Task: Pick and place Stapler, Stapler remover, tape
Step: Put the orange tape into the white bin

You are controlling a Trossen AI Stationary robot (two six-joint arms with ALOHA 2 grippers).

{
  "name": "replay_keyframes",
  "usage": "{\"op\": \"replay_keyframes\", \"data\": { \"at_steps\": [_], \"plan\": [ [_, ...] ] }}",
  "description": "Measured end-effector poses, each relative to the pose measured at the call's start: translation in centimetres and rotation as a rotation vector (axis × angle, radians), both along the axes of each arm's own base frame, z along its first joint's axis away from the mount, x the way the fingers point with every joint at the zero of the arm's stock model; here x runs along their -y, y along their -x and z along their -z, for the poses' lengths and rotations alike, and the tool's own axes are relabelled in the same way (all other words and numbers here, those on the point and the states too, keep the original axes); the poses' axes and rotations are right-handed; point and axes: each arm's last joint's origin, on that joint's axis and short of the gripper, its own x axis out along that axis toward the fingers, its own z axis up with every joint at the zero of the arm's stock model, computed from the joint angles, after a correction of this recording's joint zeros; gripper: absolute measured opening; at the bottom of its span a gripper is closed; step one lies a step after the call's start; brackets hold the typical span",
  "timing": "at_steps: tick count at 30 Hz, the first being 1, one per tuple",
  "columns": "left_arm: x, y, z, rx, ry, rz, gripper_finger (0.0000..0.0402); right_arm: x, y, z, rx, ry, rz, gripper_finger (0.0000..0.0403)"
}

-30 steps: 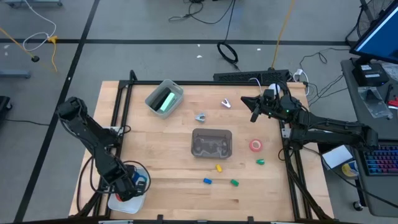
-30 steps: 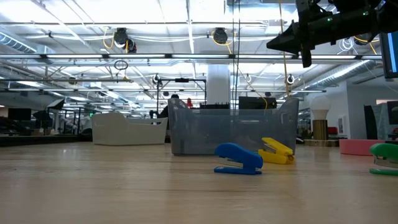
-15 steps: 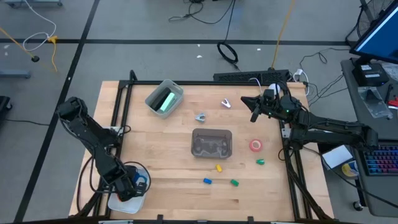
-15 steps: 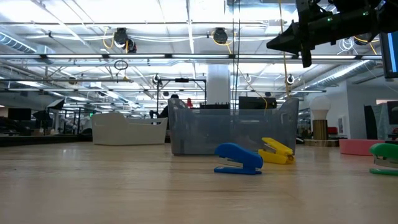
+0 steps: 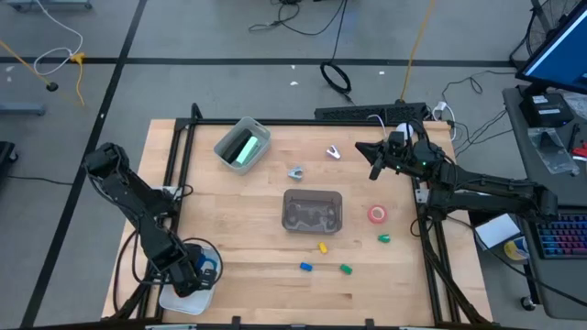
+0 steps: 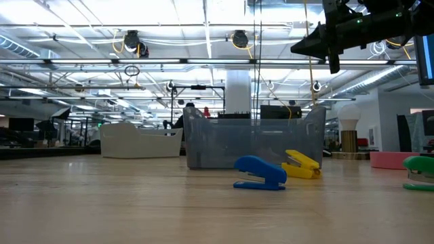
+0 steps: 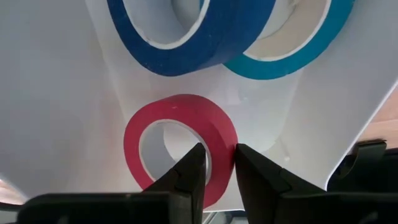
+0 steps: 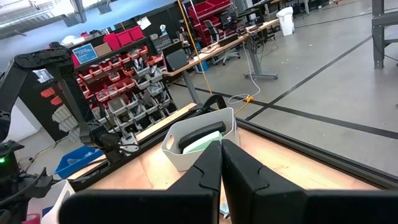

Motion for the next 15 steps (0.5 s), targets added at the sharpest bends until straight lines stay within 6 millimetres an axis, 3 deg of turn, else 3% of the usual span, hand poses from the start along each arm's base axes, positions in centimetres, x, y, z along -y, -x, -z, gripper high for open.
{"op": "replay_keyframes", "data": {
  "at_steps": [15],
  "plan": [
    [0.02, -0.02, -0.02, 0.025, 0.004, 0.054, 0.0088, 0.01, 0.0, 0.0, 0.0, 0.0, 0.0, 0.0004]
  ]
}}
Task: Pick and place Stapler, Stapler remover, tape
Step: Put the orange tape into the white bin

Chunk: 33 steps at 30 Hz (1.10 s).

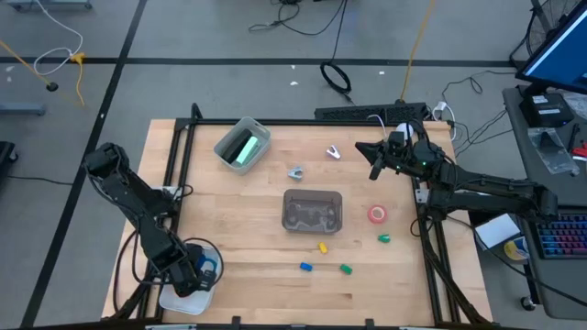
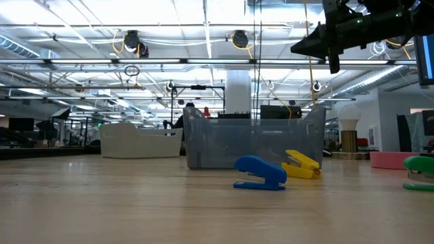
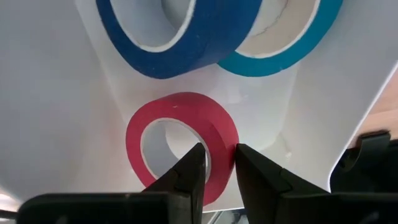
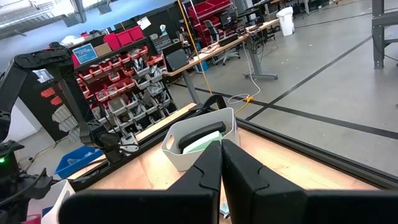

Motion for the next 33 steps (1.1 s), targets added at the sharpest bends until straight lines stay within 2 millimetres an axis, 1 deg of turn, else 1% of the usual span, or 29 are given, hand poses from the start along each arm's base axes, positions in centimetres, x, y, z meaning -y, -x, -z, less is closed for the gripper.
{"op": "replay_keyframes", "data": {
  "at_steps": [9, 21, 33],
  "plan": [
    [0.01, -0.01, 0.0, 0.019, 0.002, 0.04, 0.0088, 0.0, 0.0, 0.0, 0.0, 0.0, 0.0, 0.0004],
    [0.04, 0.02, 0.01, 0.043, -0.016, 0.035, 0.0088, 0.0, 0.0, 0.0, 0.0, 0.0, 0.0, 0.0004],
    [0.23, -0.09, -0.07, 0.058, 0.003, 0.036, 0.009, 0.0, 0.0, 0.0, 0.001, 0.0, 0.0, 0.0004]
  ]
}}
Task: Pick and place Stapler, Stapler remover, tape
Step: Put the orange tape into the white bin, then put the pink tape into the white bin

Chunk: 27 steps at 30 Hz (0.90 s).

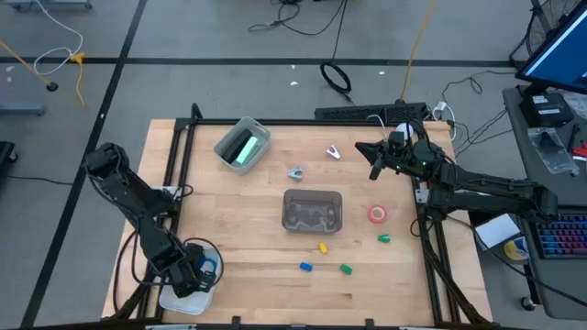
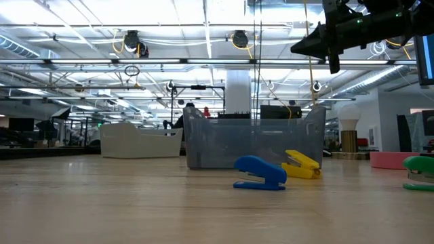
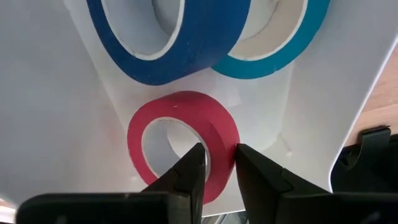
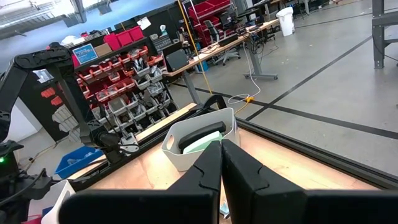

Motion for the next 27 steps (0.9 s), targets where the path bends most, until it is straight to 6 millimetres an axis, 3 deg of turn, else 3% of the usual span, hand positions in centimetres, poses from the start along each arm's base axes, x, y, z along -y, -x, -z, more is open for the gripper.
{"op": "replay_keyframes", "data": {
  "at_steps": [13, 19, 22, 27],
  "plan": [
    [0.6, -0.1, -0.2, 0.029, 0.05, 0.002, 0.0233, 0.0, 0.0, 0.0, 0.003, 0.001, 0.0, 0.0004],
    [1.1, -0.5, -0.6, 0.055, 0.118, -0.043, 0.0245, -0.3, 0.0, -0.2, 0.002, 0.045, -0.087, 0.0004],
    [1.4, -0.9, -1.1, 0.132, 0.154, -0.068, 0.0246, -0.6, 0.0, 0.0, -0.033, 0.064, -0.199, 0.0004],
    [1.3, -1.7, -2.5, 0.336, 0.175, -0.169, 0.0246, -0.8, 0.1, 1.5, -0.153, -0.049, -0.243, 0.0004]
  ]
}}
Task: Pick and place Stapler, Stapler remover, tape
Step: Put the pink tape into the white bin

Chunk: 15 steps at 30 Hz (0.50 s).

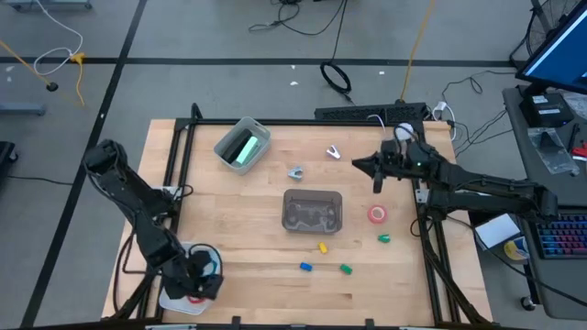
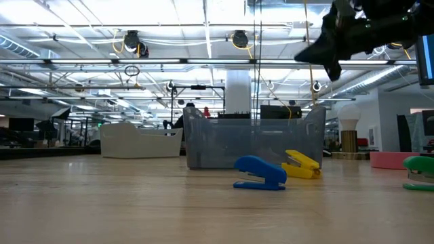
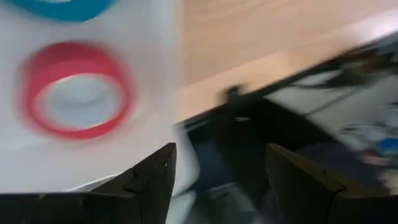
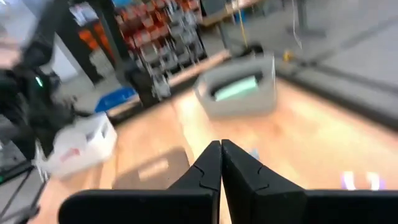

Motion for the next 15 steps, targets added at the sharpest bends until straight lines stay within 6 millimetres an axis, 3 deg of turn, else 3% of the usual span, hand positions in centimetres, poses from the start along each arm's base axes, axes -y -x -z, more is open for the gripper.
{"op": "replay_keyframes", "data": {
  "at_steps": [4, 10, 15],
  "plan": [
    [-0.7, -0.6, -1.5, 0.208, -0.039, -0.107, 0.0246, -0.3, 0.2, 1.2, -0.109, -0.098, -0.051, 0.0004],
    [-2.7, -1.0, -4.2, 0.518, -0.198, -0.235, 0.0246, -1.6, 0.7, 2.6, -0.242, -0.285, -0.26, 0.0004],
    [-4.8, -1.2, -6.0, 0.7, -0.407, -0.284, 0.0246, -3.3, 0.4, 1.7, -0.289, -0.286, -0.372, 0.0003]
  ]
}}
